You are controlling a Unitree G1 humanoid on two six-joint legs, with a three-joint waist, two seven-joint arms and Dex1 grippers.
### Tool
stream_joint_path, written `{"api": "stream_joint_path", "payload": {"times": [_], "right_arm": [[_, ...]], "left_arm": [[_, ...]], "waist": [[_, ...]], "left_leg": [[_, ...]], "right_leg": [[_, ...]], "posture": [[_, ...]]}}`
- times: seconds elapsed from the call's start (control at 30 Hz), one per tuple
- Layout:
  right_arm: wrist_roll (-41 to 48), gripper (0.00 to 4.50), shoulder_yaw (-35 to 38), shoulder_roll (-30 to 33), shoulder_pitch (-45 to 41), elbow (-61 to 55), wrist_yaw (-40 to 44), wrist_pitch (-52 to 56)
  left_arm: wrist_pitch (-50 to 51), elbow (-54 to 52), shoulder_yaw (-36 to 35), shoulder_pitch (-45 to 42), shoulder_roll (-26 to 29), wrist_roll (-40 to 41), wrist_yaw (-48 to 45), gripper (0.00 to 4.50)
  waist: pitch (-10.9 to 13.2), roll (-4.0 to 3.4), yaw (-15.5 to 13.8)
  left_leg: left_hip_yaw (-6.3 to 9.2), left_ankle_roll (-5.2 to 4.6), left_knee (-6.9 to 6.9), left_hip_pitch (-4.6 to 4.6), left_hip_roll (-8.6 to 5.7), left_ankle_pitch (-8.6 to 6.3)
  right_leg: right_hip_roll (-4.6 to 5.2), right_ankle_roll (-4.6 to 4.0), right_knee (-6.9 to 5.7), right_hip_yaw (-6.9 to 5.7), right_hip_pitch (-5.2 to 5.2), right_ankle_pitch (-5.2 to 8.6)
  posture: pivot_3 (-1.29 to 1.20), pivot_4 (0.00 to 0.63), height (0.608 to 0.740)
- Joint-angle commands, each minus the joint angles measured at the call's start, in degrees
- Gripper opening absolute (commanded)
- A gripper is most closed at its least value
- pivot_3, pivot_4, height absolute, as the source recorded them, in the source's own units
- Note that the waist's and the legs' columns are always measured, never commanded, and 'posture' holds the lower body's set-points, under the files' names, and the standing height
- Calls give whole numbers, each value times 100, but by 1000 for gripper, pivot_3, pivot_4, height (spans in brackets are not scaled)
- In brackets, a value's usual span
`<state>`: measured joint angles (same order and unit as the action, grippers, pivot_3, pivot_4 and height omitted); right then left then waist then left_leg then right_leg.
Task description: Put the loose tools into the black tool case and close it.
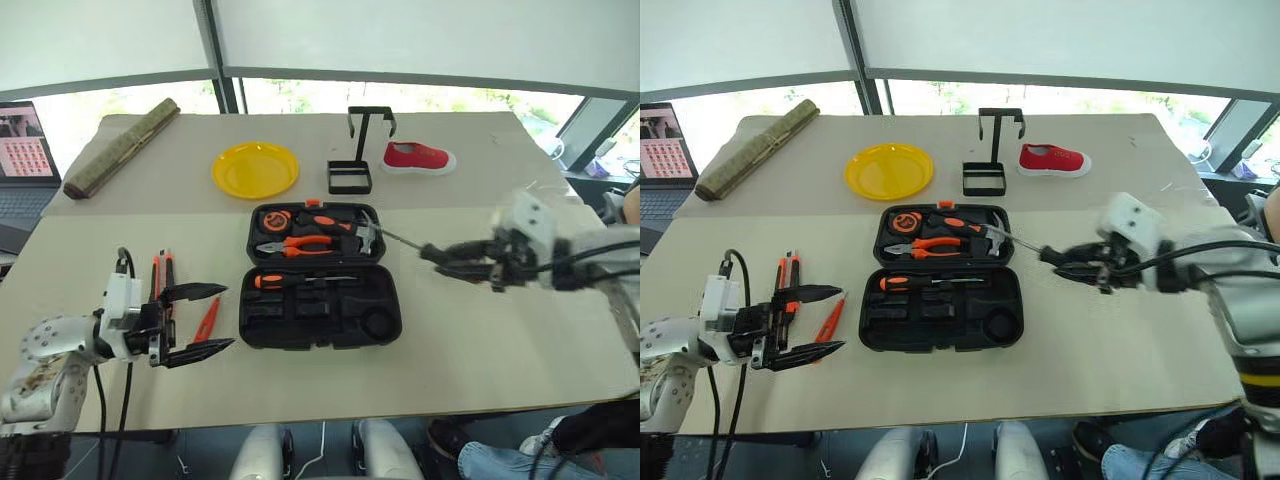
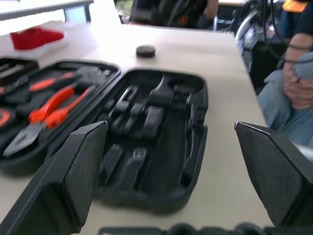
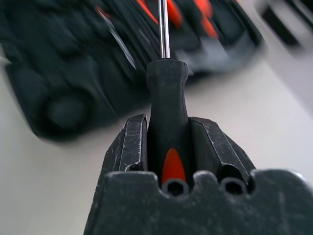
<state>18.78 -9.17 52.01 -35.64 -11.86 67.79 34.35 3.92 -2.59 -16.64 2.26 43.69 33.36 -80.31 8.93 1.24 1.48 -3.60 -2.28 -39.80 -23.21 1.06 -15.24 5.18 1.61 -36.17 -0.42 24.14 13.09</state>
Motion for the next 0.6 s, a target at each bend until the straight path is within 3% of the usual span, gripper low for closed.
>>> {"api": "stream_joint_path", "payload": {"times": [0.03, 0.2, 0.6], "right_arm": [[-616, 979, -957, -367, -655, 343, 134, 99], [-1473, 979, -2021, -733, -1202, 996, 268, 47], [-2092, 979, -2454, -1095, -1207, 1410, 366, -221]], "left_arm": [[-155, 114, -130, 101, 108, -220, 164, 4500], [-148, -235, -185, 287, 72, -149, 268, 4500], [-58, -642, -31, 261, 45, -129, 490, 4500]], "waist": [[2, 1, -40], [3, 1, -171], [3, 1, -197]], "left_leg": [[0, 0, 0, -4, -2, 0], [0, -5, -9, -34, -19, -3], [0, -4, -9, -27, -21, -3]], "right_leg": [[2, 0, 0, -1, 3, 0], [36, 13, 6, -21, 17, -4], [35, 14, 7, -28, 8, -6]], "posture": [[0, 150, 740], [0, 150, 740], [0, 150, 740]]}}
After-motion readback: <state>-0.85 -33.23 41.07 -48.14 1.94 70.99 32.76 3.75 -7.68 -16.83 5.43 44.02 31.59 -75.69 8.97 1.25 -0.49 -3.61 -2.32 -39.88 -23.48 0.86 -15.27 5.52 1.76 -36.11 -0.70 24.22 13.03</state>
